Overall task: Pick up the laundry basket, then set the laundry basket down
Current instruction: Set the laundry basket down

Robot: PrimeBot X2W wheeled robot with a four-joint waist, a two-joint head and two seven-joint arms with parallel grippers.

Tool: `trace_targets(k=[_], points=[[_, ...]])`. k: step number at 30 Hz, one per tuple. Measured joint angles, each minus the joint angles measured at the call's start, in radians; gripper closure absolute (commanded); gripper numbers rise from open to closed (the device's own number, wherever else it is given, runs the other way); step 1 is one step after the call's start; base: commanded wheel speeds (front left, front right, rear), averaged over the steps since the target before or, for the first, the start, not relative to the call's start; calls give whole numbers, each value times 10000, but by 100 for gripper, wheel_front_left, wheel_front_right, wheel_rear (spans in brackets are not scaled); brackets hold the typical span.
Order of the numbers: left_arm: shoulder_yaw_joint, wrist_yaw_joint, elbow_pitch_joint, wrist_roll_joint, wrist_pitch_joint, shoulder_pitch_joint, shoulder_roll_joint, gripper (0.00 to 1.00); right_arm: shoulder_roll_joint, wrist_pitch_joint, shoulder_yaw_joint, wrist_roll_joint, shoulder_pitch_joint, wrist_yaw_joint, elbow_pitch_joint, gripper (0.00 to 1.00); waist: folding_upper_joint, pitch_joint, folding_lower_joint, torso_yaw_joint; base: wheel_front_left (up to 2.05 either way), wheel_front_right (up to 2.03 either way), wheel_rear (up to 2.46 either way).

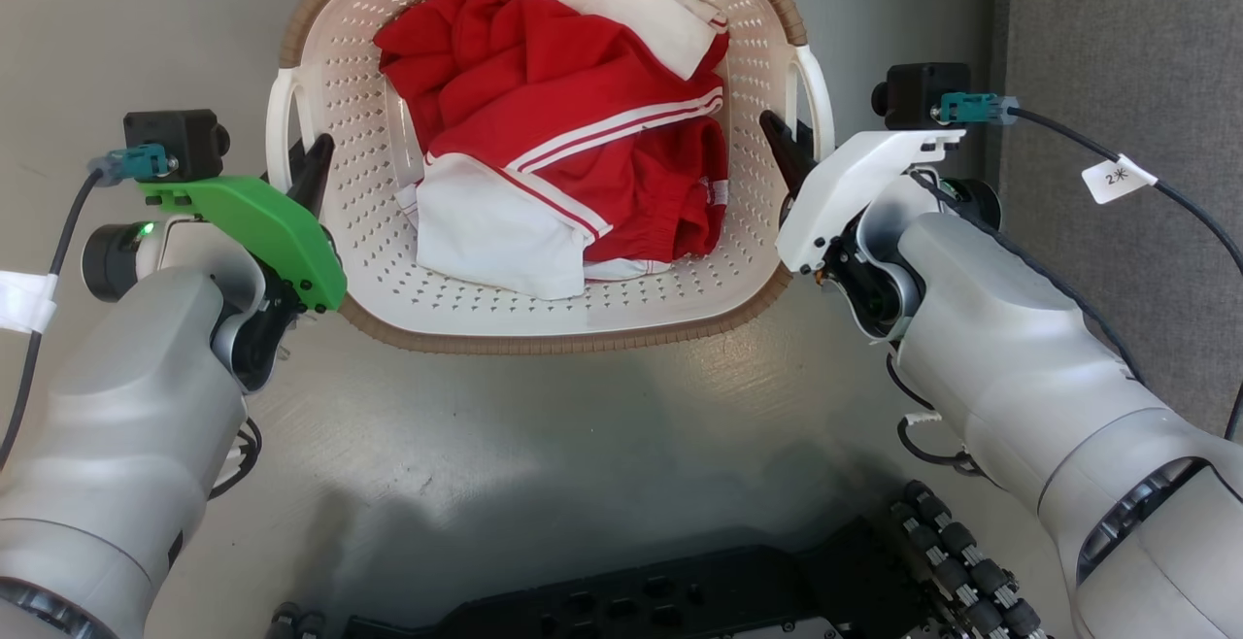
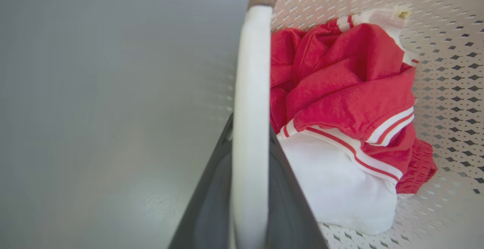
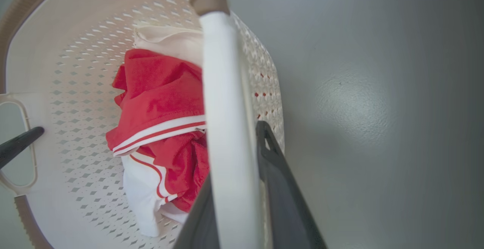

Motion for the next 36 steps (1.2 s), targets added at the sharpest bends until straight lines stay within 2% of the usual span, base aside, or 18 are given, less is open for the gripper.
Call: trace_targets(k=[1, 2, 3, 18, 36], points=[[-8, 0, 0, 0, 0, -18, 0, 100, -4, -2, 13, 48, -6, -2, 6, 64, 0, 10, 0, -2, 0, 0, 0], [2, 0, 0, -4, 0, -27, -2, 57, -4, -19, 15, 105, -10, 2, 8, 7, 0, 20, 0, -4, 0, 0, 0], [2, 0, 0, -4, 0, -27, -2, 0, -4, -19, 15, 105, -10, 2, 8, 0, 0, 20, 0, -4, 0, 0, 0], [-84, 4, 138, -222, 12, -32, 159, 0, -115, -140, 290, 414, -61, 0, 127, 0, 0, -46, -1, 2, 0, 0, 0], [-282, 12, 451, -318, -228, 396, 199, 0, -113, -468, 550, 907, 316, 90, 159, 0, 0, -1216, 0, -199, 0, 0, 0]])
